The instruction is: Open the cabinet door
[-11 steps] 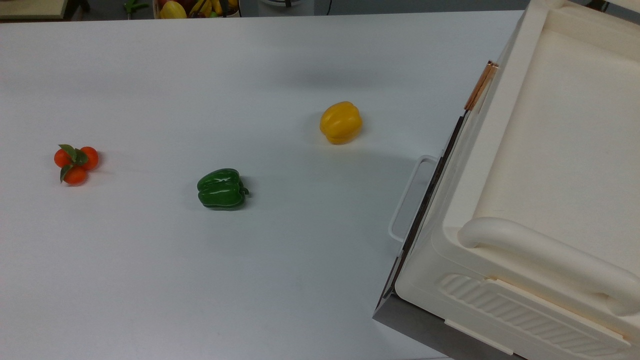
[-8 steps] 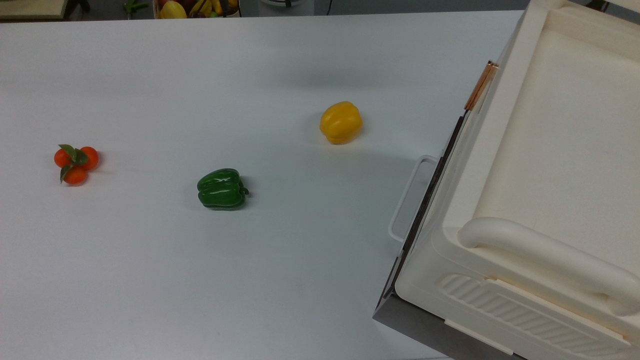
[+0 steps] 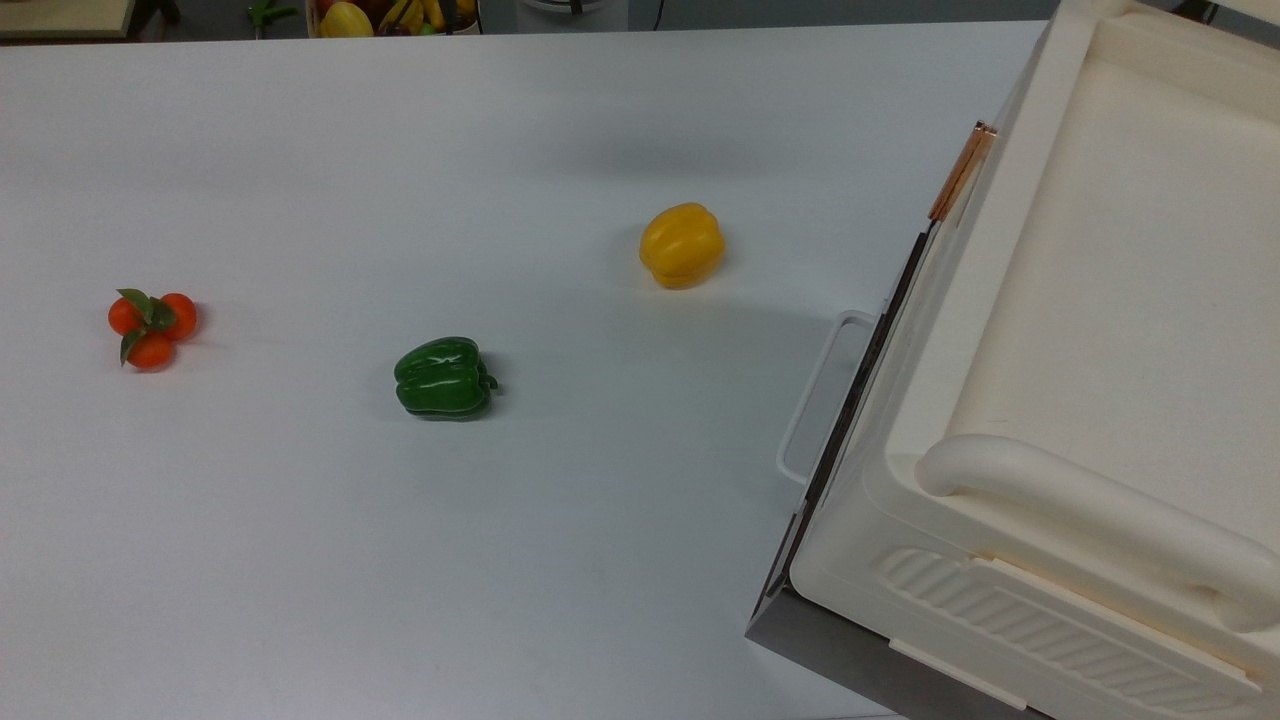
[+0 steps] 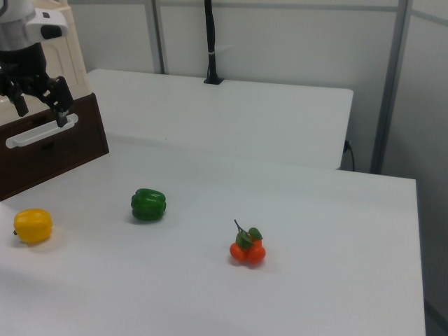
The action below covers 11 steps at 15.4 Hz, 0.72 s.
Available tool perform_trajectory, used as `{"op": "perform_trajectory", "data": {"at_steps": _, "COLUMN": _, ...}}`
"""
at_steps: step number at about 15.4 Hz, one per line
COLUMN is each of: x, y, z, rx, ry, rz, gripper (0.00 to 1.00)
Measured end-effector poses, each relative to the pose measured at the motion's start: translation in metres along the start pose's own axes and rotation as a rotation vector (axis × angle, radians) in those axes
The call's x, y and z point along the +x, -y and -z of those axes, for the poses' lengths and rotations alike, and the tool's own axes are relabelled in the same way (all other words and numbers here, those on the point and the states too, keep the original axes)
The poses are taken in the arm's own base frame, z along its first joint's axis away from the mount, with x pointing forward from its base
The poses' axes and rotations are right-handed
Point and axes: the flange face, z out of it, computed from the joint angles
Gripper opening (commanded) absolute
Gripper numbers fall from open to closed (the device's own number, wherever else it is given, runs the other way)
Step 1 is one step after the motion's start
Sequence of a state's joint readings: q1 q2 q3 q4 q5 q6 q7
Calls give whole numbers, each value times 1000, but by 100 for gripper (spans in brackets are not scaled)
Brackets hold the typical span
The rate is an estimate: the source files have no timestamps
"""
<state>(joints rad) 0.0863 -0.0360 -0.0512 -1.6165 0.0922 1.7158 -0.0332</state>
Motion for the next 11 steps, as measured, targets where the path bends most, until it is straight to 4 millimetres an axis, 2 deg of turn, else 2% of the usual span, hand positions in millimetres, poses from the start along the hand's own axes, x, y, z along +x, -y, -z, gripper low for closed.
{"op": "perform_trajectory", "data": {"at_steps": 5, "x": 0, "y": 0, "z": 0, "rx": 0, "ry": 0, "rz": 58, "gripper": 100}}
{"op": "perform_trajectory", "data": {"at_steps": 9, "x": 0, "y": 2, "z": 0, "rx": 1, "ry": 0, "rz": 357, "gripper": 100}}
{"op": "perform_trajectory", "data": {"at_steps": 10, "x": 0, "y": 5, "z": 0, "rx": 3, "ry": 0, "rz": 441, "gripper": 98}}
{"op": "perform_trajectory", "data": {"at_steps": 11, "x": 0, "y": 12, "z": -1, "rx": 5, "ry": 0, "rz": 515, "gripper": 86}}
